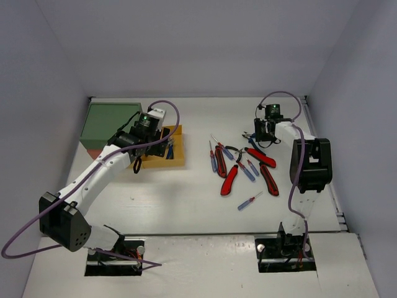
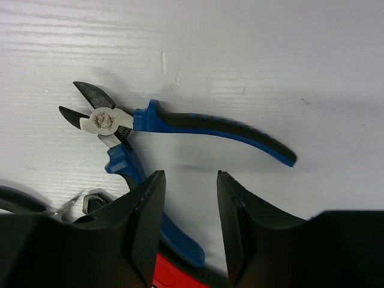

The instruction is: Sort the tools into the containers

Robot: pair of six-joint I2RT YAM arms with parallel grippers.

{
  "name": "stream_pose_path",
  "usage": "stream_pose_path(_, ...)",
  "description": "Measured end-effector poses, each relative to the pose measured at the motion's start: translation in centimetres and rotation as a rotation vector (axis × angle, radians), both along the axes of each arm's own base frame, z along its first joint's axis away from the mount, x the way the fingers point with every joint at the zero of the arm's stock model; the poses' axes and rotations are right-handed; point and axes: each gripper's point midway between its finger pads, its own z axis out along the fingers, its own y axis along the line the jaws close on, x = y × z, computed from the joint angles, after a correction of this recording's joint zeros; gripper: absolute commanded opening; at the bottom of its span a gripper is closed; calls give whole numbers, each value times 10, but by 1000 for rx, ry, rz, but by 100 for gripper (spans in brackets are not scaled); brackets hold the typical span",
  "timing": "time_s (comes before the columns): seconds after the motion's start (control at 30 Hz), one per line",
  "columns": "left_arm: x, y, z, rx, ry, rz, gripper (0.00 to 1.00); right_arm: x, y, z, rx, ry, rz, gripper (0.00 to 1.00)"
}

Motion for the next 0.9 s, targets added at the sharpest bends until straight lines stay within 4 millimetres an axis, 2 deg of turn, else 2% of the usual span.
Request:
stream_pose_path(0.2,-1,-3,-1,-13,9,-14,66,21,-13,29,-53,-85,19,45)
stream_pose_path(0.33,-2,-5,-1,-21,13,-21,66,30,-19,35,-54,-109,39,50)
stream_pose_path(0.43,-2,-7,-2,-27,16,-27,66,35,-21,27,-42,-104,54,52)
stream_pose_path(0.57,-3,-9,-2,-34,22,-34,66,33,-23,0,-2,-53,71,52)
stream_pose_path(0.7,-4,-10,-3,-40,25,-41,66,34,-30,-10,16,-51,72,50)
stream_pose_path(0.83,-4,-11,-3,-43,27,-43,66,32,-34,-16,28,-56,74,42)
stream_pose_path(0.9,-4,-11,-3,-44,27,-44,66,31,-36,-16,31,-66,75,32)
